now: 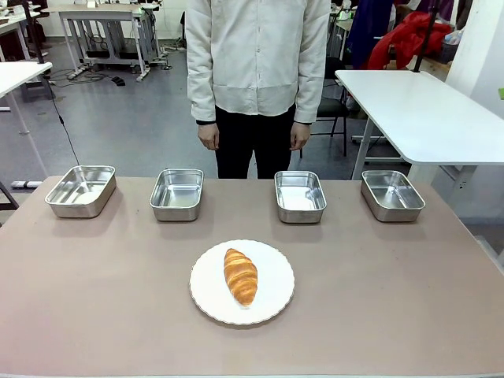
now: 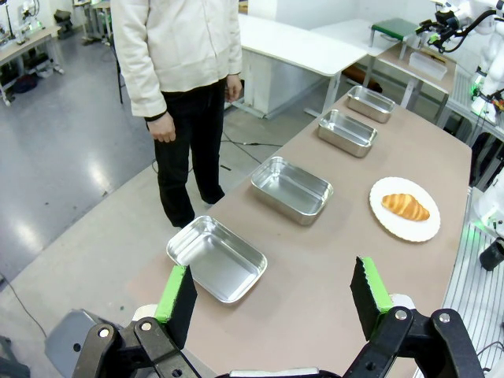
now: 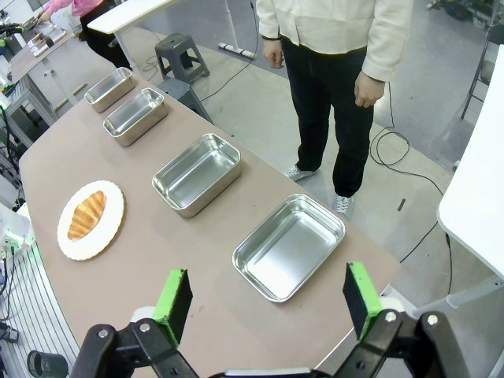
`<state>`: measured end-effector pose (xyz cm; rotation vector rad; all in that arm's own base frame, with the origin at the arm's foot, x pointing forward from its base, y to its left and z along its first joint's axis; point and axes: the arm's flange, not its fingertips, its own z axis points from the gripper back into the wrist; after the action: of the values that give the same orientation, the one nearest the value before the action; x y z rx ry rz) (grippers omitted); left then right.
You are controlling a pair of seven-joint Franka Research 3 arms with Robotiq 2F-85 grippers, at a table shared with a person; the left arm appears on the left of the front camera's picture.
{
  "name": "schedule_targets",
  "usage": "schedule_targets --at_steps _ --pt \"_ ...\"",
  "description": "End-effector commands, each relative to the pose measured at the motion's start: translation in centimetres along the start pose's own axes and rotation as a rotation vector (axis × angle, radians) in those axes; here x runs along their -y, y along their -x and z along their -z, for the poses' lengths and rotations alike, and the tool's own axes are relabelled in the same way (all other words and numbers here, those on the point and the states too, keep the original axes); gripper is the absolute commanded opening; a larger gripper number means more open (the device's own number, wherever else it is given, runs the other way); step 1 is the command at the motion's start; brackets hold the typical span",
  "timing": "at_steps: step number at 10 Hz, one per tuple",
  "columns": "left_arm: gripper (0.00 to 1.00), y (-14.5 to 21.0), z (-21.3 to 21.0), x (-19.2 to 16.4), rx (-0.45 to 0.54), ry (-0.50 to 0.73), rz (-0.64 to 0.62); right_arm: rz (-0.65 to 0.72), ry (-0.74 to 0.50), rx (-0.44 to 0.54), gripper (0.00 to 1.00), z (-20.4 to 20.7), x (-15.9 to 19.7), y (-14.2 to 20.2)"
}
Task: Place the bread in the container.
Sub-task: Place the Butter Roll into the Airtight Container indicated by the human.
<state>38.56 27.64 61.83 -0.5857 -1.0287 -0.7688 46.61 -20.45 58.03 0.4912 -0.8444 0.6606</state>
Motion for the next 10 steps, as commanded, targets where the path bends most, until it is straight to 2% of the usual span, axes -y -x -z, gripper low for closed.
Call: schedule_targets --at_steps 1,10 --pt "1.00 -0.02 -0.12 0.09 0.012 0.008 0.016 -0.008 -0.007 0.007 1.00 0.02 -0.13 -0.18" --pt "1.00 -0.02 -0.12 0.09 0.012 0.008 0.016 -0.008 -0.007 0.007 1.00 0.02 -0.13 -0.18"
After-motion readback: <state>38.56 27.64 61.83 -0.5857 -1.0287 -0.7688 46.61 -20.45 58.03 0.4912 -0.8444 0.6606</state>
